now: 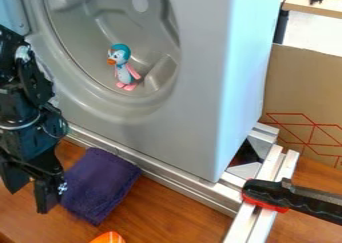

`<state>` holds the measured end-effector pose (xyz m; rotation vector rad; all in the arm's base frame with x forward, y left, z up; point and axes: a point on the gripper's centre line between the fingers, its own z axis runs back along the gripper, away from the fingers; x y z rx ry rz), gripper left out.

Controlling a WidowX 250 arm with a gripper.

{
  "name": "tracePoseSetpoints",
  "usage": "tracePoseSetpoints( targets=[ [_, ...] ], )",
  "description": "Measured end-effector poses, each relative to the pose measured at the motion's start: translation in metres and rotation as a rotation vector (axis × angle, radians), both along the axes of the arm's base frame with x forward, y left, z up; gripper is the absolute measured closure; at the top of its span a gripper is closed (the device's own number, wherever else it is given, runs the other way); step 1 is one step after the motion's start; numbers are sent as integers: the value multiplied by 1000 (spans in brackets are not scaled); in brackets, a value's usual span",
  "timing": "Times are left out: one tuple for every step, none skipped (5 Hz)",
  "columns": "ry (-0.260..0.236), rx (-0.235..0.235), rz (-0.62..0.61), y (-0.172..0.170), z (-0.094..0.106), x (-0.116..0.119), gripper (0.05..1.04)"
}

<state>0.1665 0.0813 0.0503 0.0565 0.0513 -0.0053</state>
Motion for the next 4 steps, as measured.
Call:
tracePoseSetpoints(
  targets=[
    [10, -7, 0, -1, -2, -2, 83],
    [-47, -75, -198, -34, -8, 13, 83],
    [-43, -86, -368, -69, -15, 22, 83],
    [-13, -107, -441, -93, -24, 22, 83]
  ],
)
